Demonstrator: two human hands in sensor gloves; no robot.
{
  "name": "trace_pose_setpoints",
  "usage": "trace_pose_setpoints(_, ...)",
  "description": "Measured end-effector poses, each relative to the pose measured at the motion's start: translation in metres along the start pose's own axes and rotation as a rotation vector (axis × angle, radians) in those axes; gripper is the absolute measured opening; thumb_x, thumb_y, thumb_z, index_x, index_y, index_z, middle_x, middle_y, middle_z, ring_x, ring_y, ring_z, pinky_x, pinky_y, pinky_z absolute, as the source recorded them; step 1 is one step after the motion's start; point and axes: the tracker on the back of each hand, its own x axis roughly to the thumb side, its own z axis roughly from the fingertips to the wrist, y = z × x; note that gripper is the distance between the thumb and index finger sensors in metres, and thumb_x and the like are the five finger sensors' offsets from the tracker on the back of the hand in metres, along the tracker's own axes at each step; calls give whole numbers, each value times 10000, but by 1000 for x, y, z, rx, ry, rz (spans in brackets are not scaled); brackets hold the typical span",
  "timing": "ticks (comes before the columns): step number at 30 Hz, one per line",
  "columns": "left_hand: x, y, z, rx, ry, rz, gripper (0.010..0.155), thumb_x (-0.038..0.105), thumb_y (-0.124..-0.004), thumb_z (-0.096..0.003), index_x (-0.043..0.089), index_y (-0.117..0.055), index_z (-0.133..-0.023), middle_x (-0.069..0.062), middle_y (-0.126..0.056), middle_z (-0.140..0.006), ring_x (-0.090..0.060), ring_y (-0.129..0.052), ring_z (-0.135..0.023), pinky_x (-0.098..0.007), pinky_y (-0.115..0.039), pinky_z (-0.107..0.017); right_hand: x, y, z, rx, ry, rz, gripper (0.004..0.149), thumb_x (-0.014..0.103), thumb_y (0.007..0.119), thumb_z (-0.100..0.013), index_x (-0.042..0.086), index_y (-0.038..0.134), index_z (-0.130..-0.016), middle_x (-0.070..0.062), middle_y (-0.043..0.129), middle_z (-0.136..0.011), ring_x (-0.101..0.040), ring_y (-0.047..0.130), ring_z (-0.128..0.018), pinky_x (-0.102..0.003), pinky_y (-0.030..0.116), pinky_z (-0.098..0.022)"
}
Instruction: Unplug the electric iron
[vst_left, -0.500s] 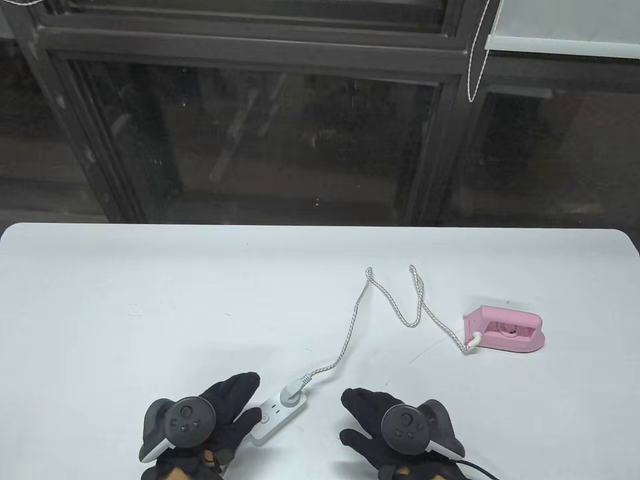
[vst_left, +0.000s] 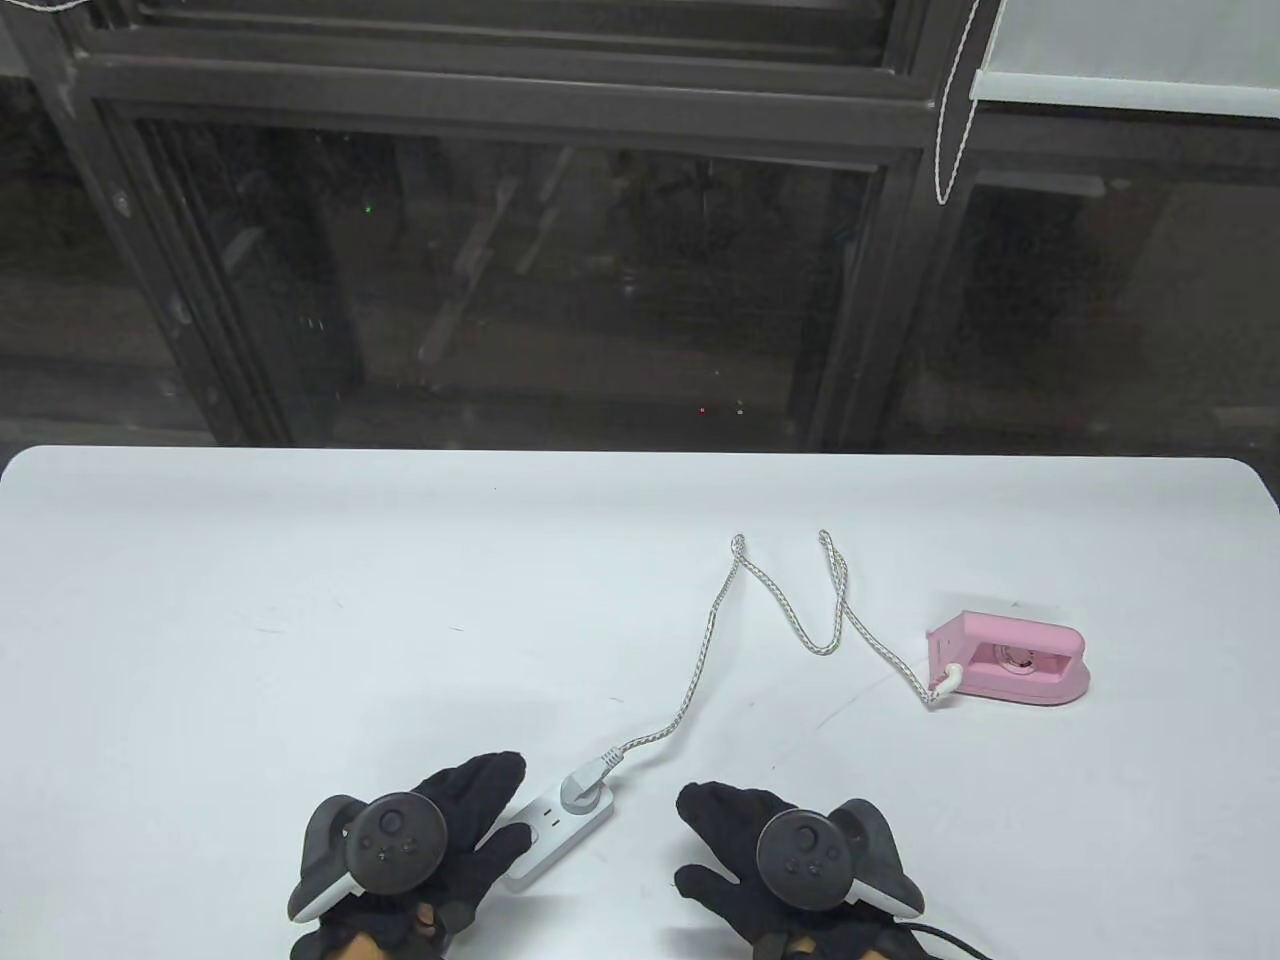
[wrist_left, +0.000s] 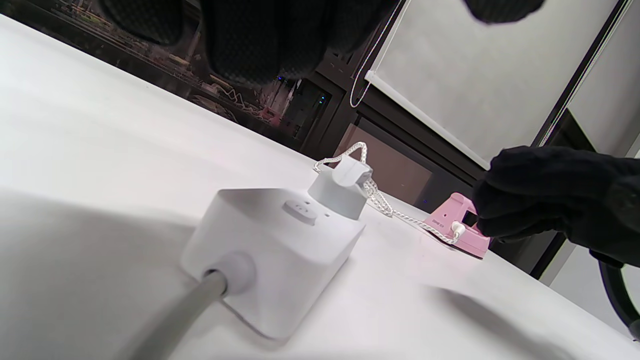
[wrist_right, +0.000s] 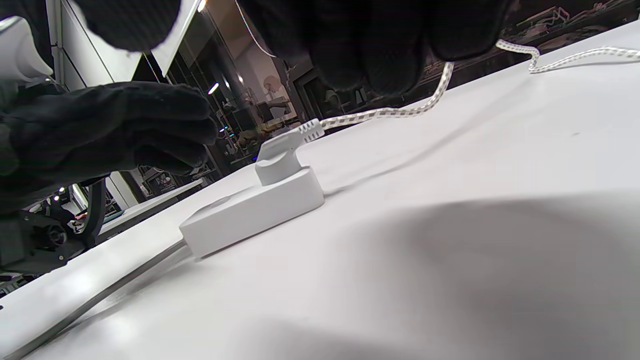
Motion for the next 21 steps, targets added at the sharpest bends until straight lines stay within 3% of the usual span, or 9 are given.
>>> trace_pose_setpoints(6,0,-6,-4,-45,61,-55,784,679,-556,-457,230,-453,-1092,-107,-571,-1142,-332,-718,-982,-640,-588,-679,1,0,0,4,-5,1,720,604,660,-454,243,514,-1060,-93,618,-1090,-350,684,-944,-594,560,-716)
trace_pose_setpoints(11,-3,-42,-32,-301,188,-230,892,742,-574,-428,207,-358,-1108,-127,-486,-1167,-346,-655,-1016,-647,-564,-691,0,-2,0,-17,-5,-2,721,602,660,-455,243,511,-1061,-92,610,-1093,-352,677,-947,-595,553,-719)
trace_pose_setpoints(13,1,-53,-41,-351,178,-311,912,749,-595,-421,198,-353,-1107,-129,-502,-1150,-335,-666,-983,-621,-588,-683,0,-3,0,-30,-7,-2,720,600,660,-455,244,506,-1061,-94,602,-1095,-353,668,-952,-595,546,-721)
trace_pose_setpoints(16,11,-59,-50,-329,138,-422,889,727,-623,-423,183,-414,-1093,-122,-592,-1095,-324,-738,-890,-568,-641,-663,1,-3,1,-36,-12,3,721,599,659,-456,244,501,-1063,-95,591,-1100,-354,657,-958,-598,535,-726)
trace_pose_setpoints(21,33,-70,-50,-370,-7,-370,847,633,-708,-427,147,-465,-1078,-152,-656,-1035,-295,-812,-788,-532,-699,-613,7,-4,2,-80,-47,20,718,591,666,-454,248,499,-1062,-93,571,-1107,-358,630,-971,-600,514,-734)
